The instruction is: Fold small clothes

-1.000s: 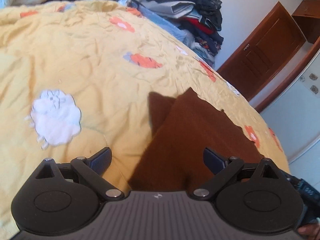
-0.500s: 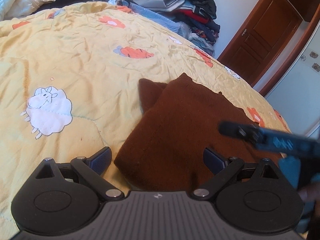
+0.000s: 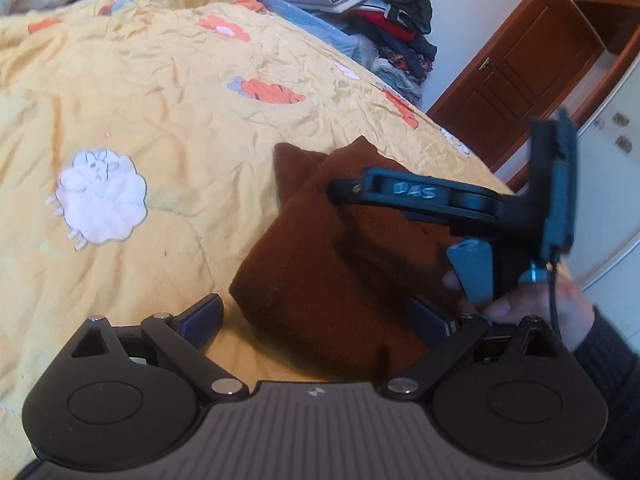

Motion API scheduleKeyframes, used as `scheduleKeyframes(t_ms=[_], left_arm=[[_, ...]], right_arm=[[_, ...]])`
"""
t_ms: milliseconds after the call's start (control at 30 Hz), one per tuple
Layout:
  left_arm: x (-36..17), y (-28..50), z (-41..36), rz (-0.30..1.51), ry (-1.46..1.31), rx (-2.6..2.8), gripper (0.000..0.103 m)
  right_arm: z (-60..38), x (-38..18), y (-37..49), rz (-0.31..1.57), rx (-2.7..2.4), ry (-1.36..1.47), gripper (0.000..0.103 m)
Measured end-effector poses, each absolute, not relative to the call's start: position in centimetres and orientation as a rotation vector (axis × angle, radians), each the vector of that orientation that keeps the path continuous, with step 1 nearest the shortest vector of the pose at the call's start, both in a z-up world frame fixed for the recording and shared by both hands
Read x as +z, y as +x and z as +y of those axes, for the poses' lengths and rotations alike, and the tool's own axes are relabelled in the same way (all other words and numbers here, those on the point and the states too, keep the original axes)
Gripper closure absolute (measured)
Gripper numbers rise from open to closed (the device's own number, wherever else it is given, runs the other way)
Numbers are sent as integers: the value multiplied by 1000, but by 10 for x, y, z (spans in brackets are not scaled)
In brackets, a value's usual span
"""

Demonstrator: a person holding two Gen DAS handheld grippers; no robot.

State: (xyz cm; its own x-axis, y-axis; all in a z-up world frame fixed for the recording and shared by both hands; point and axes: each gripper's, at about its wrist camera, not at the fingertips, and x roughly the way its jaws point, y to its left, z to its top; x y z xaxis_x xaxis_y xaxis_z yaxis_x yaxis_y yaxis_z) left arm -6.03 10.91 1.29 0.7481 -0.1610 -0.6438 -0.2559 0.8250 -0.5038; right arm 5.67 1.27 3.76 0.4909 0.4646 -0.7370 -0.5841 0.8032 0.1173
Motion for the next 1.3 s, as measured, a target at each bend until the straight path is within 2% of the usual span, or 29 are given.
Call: scheduleKeyframes(t_ms=[167, 333, 467, 600, 667, 700, 767, 800, 900, 1000, 1167, 1300], left_arm=[[12, -64, 117, 736, -698, 23, 4], [-20, -67, 144, 761, -1211, -184, 5], [-22, -65, 147, 736, -1268, -161, 5], [-18, -54, 149, 761, -1235, -66, 21], [-19, -54, 149, 754, -1248, -47, 21], [-19, -54, 150, 747, -1243, -36, 25], [-17, -53, 149, 730, -1197, -8, 32], [-17, -53, 147, 724, -1181, 5, 40], [-19, -45, 142, 767, -1077, 67, 92], [-3, -47, 125, 739, -877, 85, 96], [40, -57, 40, 613, -157, 55, 97], [32, -56, 5, 625, 55, 20, 98]], right_arm=[[-47, 54, 41, 804, 657, 114, 0], [-84, 63, 29, 817, 662, 180, 0], [-93, 69, 26, 831, 670, 187, 0], [-86, 66, 32, 857, 675, 194, 0], [-82, 63, 35, 882, 681, 220, 0], [-80, 62, 36, 893, 682, 228, 0], [-74, 61, 37, 908, 691, 237, 0], [-72, 60, 38, 915, 695, 237, 0], [-64, 60, 40, 932, 699, 230, 0], [-57, 60, 44, 954, 712, 236, 0], [-32, 65, 58, 1047, 793, 177, 0], [0, 58, 77, 1185, 851, 91, 0]])
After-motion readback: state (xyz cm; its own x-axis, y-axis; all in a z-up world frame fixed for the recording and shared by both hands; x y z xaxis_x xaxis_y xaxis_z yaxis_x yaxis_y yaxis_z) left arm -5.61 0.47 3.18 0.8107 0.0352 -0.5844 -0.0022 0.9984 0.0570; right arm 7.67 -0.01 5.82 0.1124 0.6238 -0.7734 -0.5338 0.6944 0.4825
